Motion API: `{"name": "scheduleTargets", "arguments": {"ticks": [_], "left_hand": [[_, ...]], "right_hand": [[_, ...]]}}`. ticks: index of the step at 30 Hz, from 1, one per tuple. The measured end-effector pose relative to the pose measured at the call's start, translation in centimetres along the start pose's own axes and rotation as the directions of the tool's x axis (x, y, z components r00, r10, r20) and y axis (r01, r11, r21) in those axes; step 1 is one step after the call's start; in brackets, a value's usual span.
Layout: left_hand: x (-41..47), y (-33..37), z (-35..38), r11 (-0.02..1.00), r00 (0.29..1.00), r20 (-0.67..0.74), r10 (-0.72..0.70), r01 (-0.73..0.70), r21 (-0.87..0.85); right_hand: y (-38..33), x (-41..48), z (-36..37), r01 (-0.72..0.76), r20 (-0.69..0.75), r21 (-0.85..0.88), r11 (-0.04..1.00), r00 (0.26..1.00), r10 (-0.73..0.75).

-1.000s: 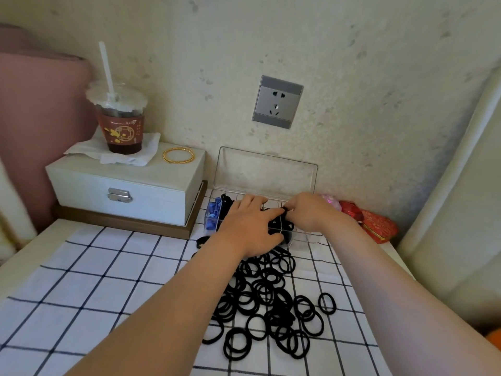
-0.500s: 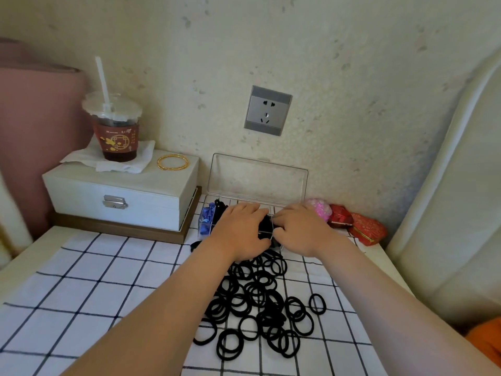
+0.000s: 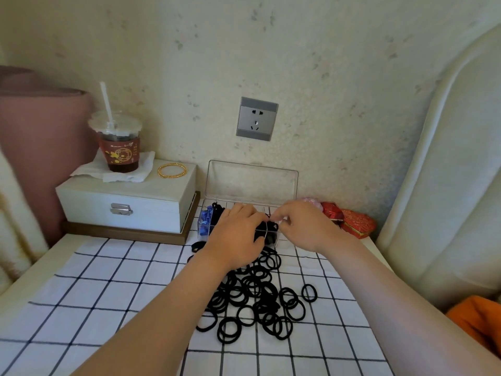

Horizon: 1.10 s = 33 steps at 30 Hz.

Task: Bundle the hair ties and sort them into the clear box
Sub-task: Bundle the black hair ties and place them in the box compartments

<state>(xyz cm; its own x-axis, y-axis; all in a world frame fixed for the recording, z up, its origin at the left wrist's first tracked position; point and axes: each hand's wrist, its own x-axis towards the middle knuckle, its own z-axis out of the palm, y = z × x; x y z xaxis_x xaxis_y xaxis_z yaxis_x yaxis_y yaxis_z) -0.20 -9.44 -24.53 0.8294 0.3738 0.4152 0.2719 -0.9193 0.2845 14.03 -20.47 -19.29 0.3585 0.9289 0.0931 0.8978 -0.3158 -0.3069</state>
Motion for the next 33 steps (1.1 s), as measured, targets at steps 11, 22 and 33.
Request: {"name": "scheduleTargets", "arguments": {"ticks": [11, 22, 33], "left_hand": [[-4.8, 5.1, -0.2, 0.994, 0.975, 0.209, 0.069, -0.051, -0.093], [-4.4, 6.5, 1.4, 0.988, 0.934, 0.326, 0.146, -0.156, 0.004], [-3.5, 5.1, 0.9, 0.992, 0.948, 0.315, 0.053, -0.014, -0.124]], "right_hand": [[1.7, -8.2, 1.7, -0.186, 0.229, -0.143, 0.972, 0.949, 0.215], [2.1, -7.4, 2.8, -0.192, 0.269, -0.159, 0.968, 0.935, 0.23], [2.0, -6.4, 2.3, -0.179, 0.122, 0.184, 0.966, 0.98, 0.158]]}}
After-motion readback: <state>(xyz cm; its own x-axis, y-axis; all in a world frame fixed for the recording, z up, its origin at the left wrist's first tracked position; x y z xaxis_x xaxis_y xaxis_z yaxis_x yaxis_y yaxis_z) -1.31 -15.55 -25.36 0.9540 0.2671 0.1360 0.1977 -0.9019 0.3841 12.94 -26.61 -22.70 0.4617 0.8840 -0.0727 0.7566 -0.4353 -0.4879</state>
